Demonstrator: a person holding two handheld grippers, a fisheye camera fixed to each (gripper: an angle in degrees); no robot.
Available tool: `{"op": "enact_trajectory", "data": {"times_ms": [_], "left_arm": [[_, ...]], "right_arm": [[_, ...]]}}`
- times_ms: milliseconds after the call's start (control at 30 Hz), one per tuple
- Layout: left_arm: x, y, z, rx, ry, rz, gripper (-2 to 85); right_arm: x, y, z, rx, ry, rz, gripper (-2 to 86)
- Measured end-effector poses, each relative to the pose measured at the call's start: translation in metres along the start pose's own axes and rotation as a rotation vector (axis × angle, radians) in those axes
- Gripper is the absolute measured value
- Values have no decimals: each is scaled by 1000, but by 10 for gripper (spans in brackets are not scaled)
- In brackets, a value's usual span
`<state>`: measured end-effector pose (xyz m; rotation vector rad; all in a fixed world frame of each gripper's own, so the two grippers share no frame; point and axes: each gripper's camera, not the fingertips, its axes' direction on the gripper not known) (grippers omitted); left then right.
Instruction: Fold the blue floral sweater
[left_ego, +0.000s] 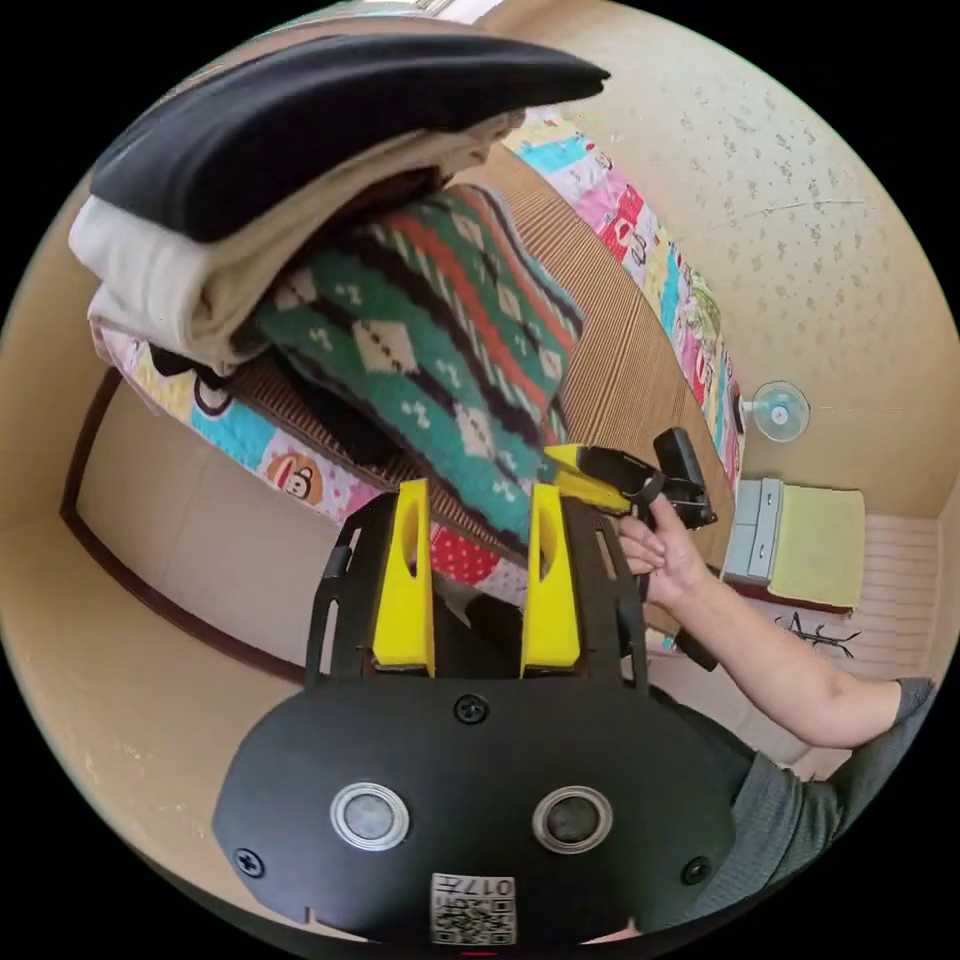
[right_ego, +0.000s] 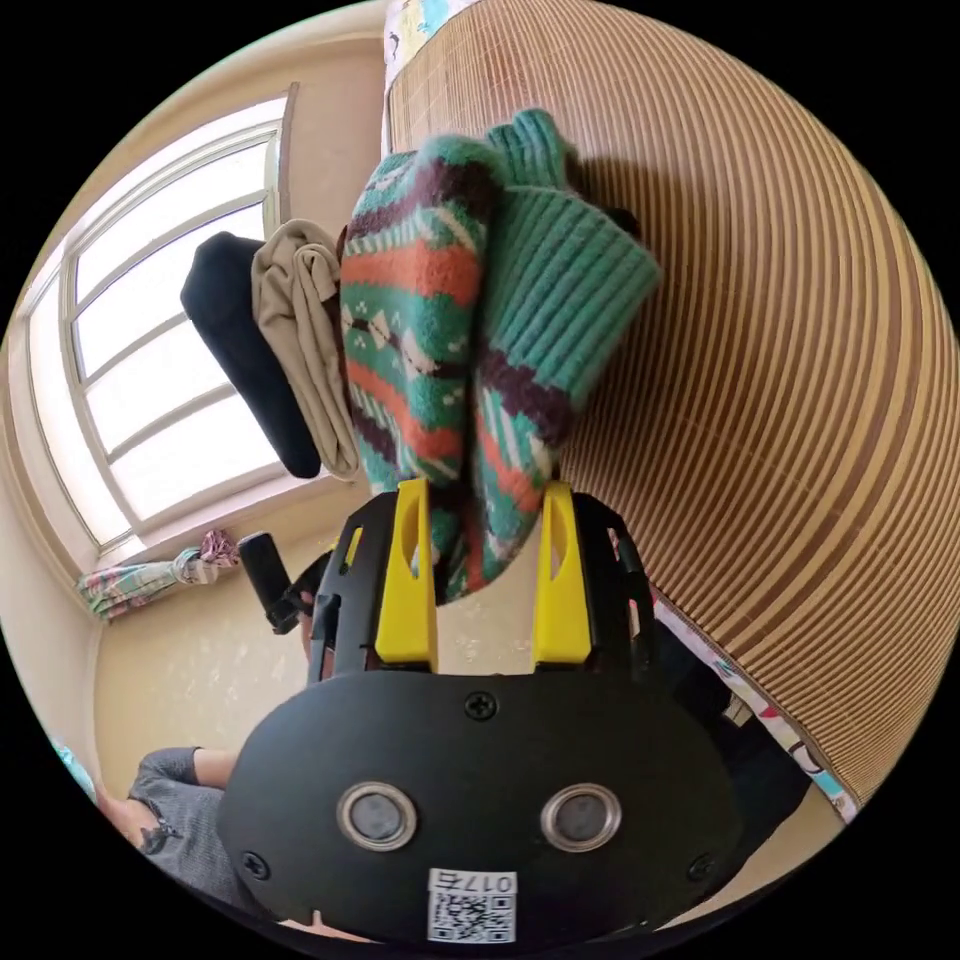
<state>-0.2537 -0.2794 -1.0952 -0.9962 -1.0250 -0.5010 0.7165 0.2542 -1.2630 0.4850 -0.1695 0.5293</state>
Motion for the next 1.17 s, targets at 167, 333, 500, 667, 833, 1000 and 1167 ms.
{"op": "enact_trajectory", "data": {"times_ms": [167,333,500,667,833,1000,1167], "left_arm": [[18,-10,20,-113,-107,58,93],[31,-33,88,-574,-385,266,7],[29,-39,166,-1107,-590,272,-9],[99,-60,220,-1255,-461,210,-10],[212,-70,263,-1220,-490,407,-10],[293,-66,304,-1174,-574,513,-10],[327,-53,327,-1095,-531,418,-10]], "right_arm": [[78,64,-53,-56,72,55,40],[198,193,-159,-114,251,438,10],[260,351,-251,154,238,719,5],[301,496,-255,647,-51,852,4],[368,580,-138,833,-470,1039,4],[405,594,-72,871,-709,1159,10],[453,603,-143,1103,-776,1088,38]]}}
